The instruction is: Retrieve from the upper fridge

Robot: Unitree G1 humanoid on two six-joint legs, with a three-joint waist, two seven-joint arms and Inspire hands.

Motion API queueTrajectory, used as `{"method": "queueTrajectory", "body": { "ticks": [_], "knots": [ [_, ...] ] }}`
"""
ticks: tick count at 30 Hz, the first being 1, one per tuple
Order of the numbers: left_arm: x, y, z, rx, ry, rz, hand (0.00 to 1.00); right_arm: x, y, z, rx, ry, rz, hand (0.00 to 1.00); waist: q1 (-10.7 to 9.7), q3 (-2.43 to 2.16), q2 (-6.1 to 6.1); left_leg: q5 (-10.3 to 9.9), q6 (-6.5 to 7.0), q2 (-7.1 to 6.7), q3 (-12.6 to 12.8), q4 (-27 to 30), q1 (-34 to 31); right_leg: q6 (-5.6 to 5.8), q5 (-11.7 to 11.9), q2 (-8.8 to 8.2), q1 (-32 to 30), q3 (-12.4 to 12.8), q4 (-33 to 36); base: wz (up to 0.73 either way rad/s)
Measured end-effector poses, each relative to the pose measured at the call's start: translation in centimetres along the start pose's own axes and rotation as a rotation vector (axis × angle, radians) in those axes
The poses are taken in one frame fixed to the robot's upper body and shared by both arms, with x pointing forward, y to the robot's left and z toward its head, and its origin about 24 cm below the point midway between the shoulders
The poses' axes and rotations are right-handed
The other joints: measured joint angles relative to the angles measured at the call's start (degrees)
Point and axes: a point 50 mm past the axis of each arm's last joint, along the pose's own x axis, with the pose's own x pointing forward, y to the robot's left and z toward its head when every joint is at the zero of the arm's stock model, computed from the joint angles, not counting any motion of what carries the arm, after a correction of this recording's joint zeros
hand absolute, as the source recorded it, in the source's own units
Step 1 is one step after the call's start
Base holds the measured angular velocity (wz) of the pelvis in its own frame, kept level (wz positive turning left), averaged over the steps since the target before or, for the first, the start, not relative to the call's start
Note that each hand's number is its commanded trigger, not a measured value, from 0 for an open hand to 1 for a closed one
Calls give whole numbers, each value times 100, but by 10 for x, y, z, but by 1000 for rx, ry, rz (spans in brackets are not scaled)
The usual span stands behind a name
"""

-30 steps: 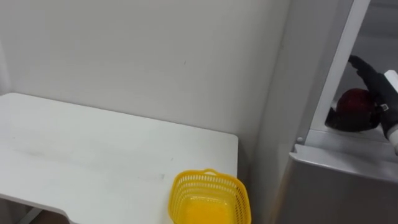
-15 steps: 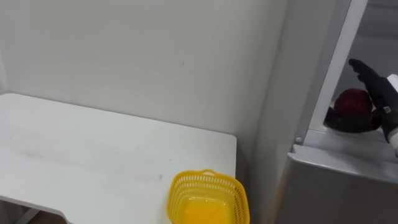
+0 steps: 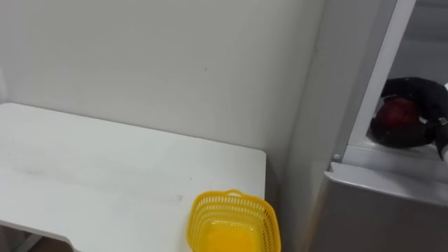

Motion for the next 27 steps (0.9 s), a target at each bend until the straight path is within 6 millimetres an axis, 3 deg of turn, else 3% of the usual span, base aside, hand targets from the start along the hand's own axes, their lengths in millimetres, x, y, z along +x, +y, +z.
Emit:
{"method": "queueTrajectory", "body": {
  "ticks": [4, 14, 27],
  "knots": [
    [0, 1, 3, 0, -7, 1, 0, 0, 0, 0, 0, -2, 7, 100, -5, 30, -55, -1, -1, 2, 3, -3, -6, 0, 0, 2, -7, 0, -2, 0],
    [1, 2, 6, 1, -14, 0, 0, 3, 0, 5, -3, -13, 19, 100, 9, 25, -67, -4, -2, 12, 0, 0, -6, -1, 1, 6, -2, -13, 20, 0],
    [1, 1, 6, 0, -13, -2, 0, 2, 4, 5, -8, -11, 69, 100, 4, -23, 27, -5, -2, 14, 2, -14, 82, 0, 3, 3, 93, -15, 36, 0]
  ]
}}
